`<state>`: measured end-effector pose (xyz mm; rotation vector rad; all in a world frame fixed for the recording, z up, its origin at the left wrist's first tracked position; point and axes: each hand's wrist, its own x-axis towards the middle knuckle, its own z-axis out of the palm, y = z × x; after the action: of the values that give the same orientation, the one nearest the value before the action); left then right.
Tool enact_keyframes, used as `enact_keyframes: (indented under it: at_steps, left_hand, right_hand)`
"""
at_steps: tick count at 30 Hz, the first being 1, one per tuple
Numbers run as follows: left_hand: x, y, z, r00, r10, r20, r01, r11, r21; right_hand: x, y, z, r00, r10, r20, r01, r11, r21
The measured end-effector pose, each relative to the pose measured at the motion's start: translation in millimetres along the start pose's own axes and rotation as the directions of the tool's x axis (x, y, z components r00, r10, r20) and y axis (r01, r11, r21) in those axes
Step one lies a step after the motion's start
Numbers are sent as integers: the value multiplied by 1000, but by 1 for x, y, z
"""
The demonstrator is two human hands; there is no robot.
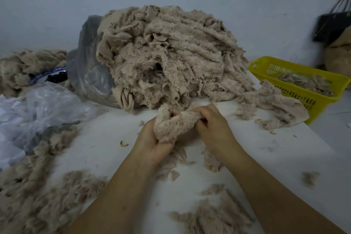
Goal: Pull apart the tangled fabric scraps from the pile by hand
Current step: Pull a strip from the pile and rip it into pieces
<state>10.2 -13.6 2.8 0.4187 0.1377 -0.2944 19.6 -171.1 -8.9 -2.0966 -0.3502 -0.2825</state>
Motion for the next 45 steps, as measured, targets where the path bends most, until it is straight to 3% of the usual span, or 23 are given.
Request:
enact_keyframes:
  at_steps: [2,5,9,10,12,14,16,18,20,22,23,24,25,28,30,33,35,38,40,42,43,44,45]
  left_hand:
    - [-1,-3,-1,999,21,25,-27,959,282]
    - [-3,-9,-1,996,73,49,-87,728,680]
    - [-6,-9,1,986,166,-12,-65,452,890]
    - [-6,-8,2,978,207,-18,-76,436,897]
    - [-5,-8,6,957,290,-21,-141,529,837]
    - [-1,-9,13,939,342,-26,-198,603,773]
    - [2,-14,17,941,337,7,-216,588,780]
    - [5,-21,15,951,301,78,-223,487,844]
    - [7,-22,13,947,297,122,-237,389,890]
    - [12,-21,11,944,313,108,-232,393,890]
    - [15,-20,9,945,313,96,-222,397,890]
    - [17,-21,8,946,313,90,-215,394,894]
    - [20,-22,6,947,309,87,-208,381,901]
    - [31,-26,4,938,345,43,-167,338,926]
    - [41,-22,4,884,468,-5,-159,311,937]
    - [58,-7,11,777,628,-40,-257,375,891]
    - [72,-1,20,802,594,-62,-262,444,857]
    - [92,3,37,877,448,-175,-150,601,785]
    - [97,8,44,867,441,-231,-100,609,787]
    - [88,9,45,860,477,-181,-91,492,866]
    - [76,6,44,867,488,-104,-102,376,921]
    - [62,0,41,880,474,16,-117,184,976]
    - [47,-9,36,900,406,159,-143,-70,987]
  right_hand:
    - [-3,0,-2,998,56,42,-62,983,170]
    - [-6,-3,-2,997,72,2,-70,961,267]
    - [-5,-8,-2,986,164,-25,-145,926,349]
    - [-5,-9,-3,984,176,19,-168,890,424]
    - [-5,-10,-4,978,141,153,-203,802,562]
    - [-6,-9,0,969,86,232,-195,842,503]
    - [-7,-4,7,975,61,214,-137,923,359]
    - [-1,5,3,980,171,99,-194,927,320]
    - [11,16,-20,927,375,15,-313,752,580]
    - [22,24,-54,910,411,-52,-130,403,906]
    - [26,30,-67,879,463,-111,1,231,973]
    - [27,36,-74,821,553,-143,76,141,987]
    - [28,41,-74,760,635,-135,69,128,989]
    - [23,43,-49,695,715,-76,-171,266,949]
    - [20,34,-35,737,668,-106,-308,470,827]
    - [14,28,-25,834,533,-142,-401,762,508]
    - [10,27,-22,874,469,-127,-395,838,377]
    - [8,25,-22,901,424,-96,-372,866,335]
    - [7,25,-23,904,418,-87,-367,865,342]
    - [6,23,-23,902,423,-84,-366,855,367]
    - [7,21,-22,902,425,-79,-358,837,414]
    - [8,18,-22,901,430,-62,-348,800,489]
    - [9,15,-21,901,433,-28,-344,751,564]
